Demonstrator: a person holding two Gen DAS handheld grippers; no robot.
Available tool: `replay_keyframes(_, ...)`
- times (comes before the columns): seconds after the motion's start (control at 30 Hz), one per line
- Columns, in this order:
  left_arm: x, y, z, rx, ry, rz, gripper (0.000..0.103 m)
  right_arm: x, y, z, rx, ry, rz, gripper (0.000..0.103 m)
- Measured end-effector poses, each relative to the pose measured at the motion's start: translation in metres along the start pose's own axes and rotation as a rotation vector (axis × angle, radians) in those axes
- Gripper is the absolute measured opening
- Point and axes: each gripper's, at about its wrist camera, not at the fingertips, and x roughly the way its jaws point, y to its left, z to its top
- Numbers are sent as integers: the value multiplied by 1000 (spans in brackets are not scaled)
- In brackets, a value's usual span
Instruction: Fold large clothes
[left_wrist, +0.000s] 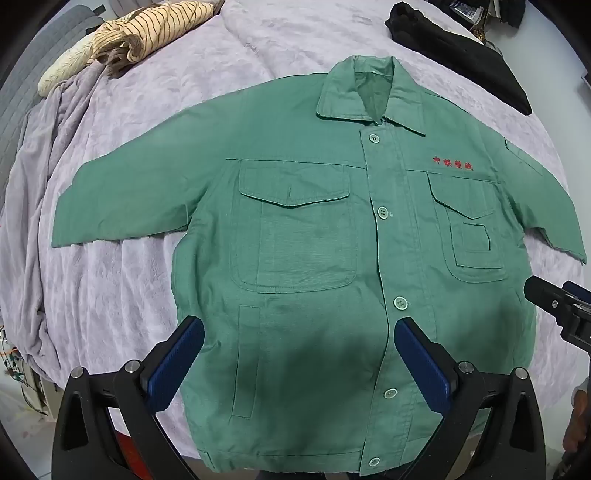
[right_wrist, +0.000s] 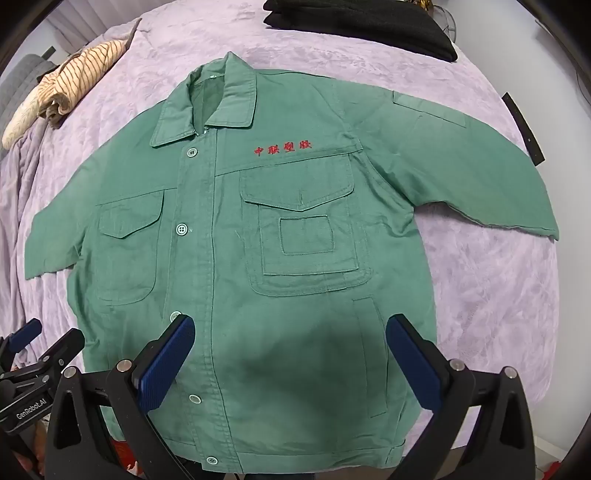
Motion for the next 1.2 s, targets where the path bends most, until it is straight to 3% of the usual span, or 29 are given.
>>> replay_keyframes(1.2,7,-2,-5,0,5,-5,103,5,5,3,0,1,-3,103)
